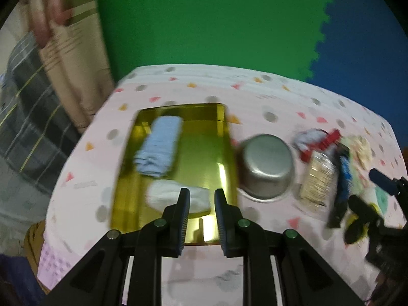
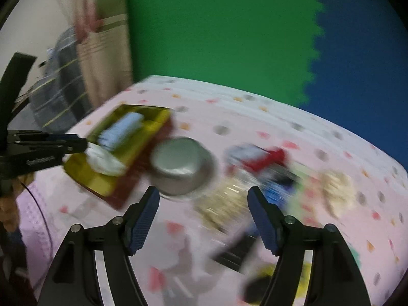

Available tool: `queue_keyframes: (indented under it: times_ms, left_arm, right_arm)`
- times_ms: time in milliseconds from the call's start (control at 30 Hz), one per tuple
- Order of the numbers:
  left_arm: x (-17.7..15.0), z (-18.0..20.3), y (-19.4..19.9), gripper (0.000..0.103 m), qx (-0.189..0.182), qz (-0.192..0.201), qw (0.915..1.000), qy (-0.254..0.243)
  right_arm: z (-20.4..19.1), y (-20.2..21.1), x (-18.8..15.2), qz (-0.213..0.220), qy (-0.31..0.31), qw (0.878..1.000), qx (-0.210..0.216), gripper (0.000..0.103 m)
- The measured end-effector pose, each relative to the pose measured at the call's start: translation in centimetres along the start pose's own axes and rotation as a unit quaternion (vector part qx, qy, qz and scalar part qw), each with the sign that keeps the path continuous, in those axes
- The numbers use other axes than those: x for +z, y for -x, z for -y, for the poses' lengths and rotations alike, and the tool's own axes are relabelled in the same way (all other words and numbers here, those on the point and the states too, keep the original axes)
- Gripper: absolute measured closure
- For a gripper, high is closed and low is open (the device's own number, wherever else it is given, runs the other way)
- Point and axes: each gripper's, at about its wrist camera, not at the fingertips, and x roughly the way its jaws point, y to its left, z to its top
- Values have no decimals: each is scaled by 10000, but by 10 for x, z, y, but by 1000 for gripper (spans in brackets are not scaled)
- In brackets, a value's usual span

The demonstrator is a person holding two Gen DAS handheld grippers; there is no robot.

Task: Organize soft objects
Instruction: 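Move both tools back over the remaining items on the table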

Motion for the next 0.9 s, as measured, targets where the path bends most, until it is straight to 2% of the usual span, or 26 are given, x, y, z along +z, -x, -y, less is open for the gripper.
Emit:
queue_keyframes:
  times_ms: [267, 433, 733, 900]
  left_arm:
    - [-10, 62, -6, 83, -365, -90, 9978, -548]
    - [-19, 89, -5, 83, -518, -112, 9949, -861]
    - [-39, 141, -6, 83, -902, -157, 9842, -1516]
    - [-41, 153, -12, 83, -1027, -225, 9823, -1551]
  right_arm:
    - [109, 29, -48, -162, -793, 9924, -932, 34]
    - [156, 33, -77, -325, -1150, 9850, -1243, 34]
    - [184, 14, -100, -567, -1458, 9786, -1339, 34]
    - [190, -5, -107, -695, -1467, 9776, -1339, 35]
